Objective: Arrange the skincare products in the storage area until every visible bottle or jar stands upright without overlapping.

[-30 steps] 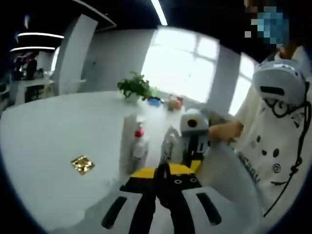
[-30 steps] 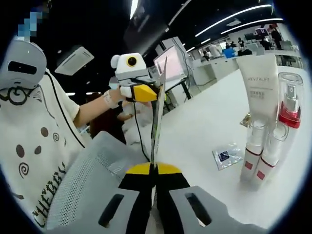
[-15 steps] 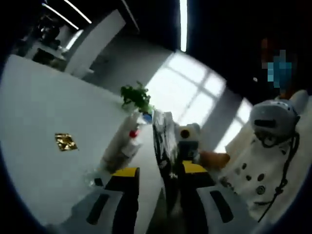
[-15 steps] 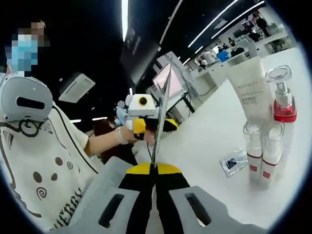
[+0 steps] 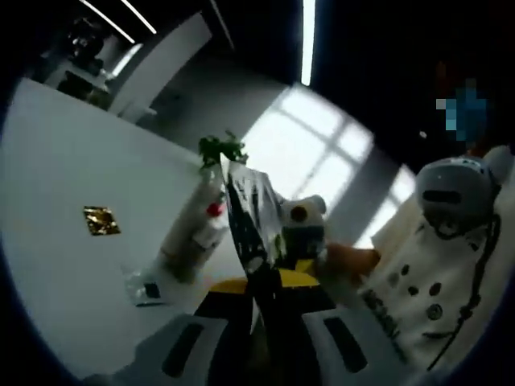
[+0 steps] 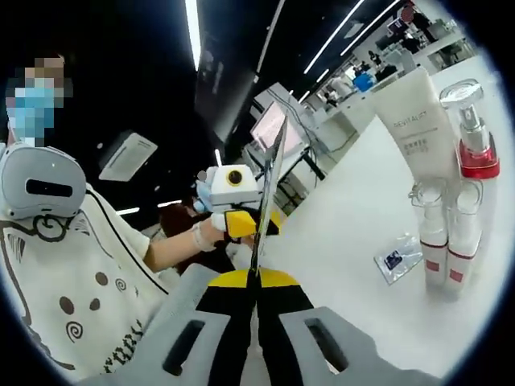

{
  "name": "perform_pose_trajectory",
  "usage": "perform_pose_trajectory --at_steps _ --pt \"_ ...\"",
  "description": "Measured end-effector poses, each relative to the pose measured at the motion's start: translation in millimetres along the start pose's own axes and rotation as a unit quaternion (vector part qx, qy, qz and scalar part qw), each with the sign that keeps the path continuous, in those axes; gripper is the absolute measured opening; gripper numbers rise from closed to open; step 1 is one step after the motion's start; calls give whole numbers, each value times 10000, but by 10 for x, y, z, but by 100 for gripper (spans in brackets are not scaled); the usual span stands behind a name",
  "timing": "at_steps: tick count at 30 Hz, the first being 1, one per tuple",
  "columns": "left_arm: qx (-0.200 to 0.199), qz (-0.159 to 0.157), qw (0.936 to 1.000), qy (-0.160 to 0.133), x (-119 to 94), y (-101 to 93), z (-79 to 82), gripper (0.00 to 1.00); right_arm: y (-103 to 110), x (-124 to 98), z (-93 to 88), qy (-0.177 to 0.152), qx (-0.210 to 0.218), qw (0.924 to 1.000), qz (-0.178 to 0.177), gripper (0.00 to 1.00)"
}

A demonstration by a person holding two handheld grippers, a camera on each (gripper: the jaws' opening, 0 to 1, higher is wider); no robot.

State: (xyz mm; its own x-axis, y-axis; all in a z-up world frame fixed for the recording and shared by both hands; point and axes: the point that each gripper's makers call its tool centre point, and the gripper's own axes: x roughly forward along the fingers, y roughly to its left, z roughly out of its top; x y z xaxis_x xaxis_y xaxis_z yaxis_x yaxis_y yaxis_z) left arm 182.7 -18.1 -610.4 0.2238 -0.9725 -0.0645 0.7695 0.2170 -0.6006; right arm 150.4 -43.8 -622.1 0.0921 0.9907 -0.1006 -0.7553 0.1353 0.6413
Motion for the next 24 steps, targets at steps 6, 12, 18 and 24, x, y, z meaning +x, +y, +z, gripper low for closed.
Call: perform_pose_trajectory --at_steps 6,12,18,24 --pt "234 209 9995 76 -20 -31 -59 0 -49 23 -68 73 403 9991 -58 1" --pt "20 422 9990 154 -63 5 -98 0 -78 69 -130 155 578 9980 -205 2" --pt "-155 660 9975 182 -196 133 -110 0 -242 95 -144 597 -187 9940 -898 7" --pt "-328 939 9949 137 -400 268 -122 0 -373 94 -123 815 -784 9840 -1374 7"
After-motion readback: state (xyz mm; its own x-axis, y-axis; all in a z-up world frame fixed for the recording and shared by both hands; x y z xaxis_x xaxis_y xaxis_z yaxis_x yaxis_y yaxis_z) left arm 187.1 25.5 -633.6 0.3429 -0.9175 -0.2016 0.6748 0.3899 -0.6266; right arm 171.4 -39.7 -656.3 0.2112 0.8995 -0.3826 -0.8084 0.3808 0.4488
